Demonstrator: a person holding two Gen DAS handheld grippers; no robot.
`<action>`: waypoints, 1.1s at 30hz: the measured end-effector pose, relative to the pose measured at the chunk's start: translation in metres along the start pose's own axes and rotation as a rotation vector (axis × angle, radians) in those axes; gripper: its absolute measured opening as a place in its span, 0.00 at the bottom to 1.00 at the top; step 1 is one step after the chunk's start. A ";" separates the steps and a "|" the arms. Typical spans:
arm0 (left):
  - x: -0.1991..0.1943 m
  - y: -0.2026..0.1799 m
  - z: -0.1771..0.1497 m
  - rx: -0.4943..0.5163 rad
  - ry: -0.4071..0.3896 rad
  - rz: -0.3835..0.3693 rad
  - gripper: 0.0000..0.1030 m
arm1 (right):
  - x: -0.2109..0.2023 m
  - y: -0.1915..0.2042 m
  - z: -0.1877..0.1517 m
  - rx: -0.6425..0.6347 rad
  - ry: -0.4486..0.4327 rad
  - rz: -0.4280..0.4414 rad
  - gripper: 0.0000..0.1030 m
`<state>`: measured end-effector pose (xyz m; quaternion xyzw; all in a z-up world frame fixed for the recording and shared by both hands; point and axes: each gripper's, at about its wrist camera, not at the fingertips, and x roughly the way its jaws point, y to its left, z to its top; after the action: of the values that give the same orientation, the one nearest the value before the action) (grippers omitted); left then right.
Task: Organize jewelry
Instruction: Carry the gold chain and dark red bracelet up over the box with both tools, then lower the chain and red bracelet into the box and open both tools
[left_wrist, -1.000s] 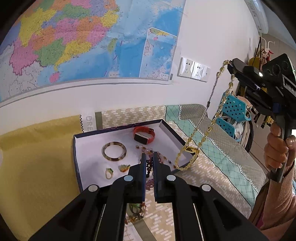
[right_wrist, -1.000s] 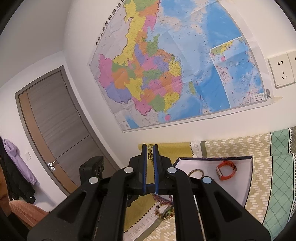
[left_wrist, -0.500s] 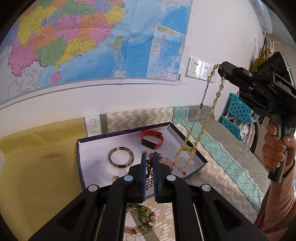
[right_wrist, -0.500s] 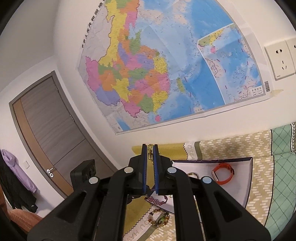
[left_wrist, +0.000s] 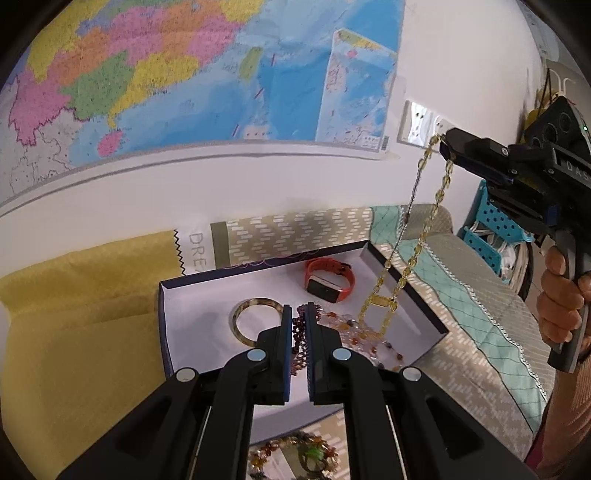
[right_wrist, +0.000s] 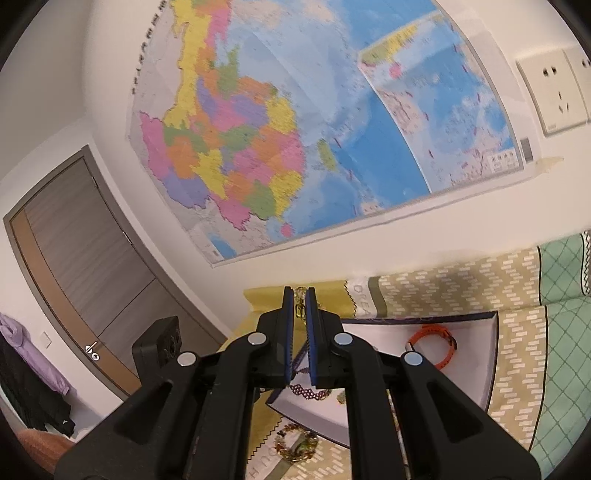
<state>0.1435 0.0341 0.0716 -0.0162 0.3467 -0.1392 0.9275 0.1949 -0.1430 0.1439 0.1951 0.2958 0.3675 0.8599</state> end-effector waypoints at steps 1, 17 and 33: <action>0.004 0.001 0.000 -0.003 0.005 0.001 0.05 | 0.003 -0.004 -0.001 0.000 0.009 -0.012 0.06; 0.060 0.019 -0.009 -0.050 0.105 0.060 0.05 | 0.059 -0.047 -0.039 -0.015 0.184 -0.174 0.06; 0.056 0.042 -0.018 -0.114 0.104 0.134 0.33 | 0.074 -0.067 -0.077 0.009 0.308 -0.261 0.14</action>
<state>0.1819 0.0604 0.0168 -0.0384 0.4019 -0.0577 0.9131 0.2204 -0.1226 0.0220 0.1003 0.4481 0.2771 0.8440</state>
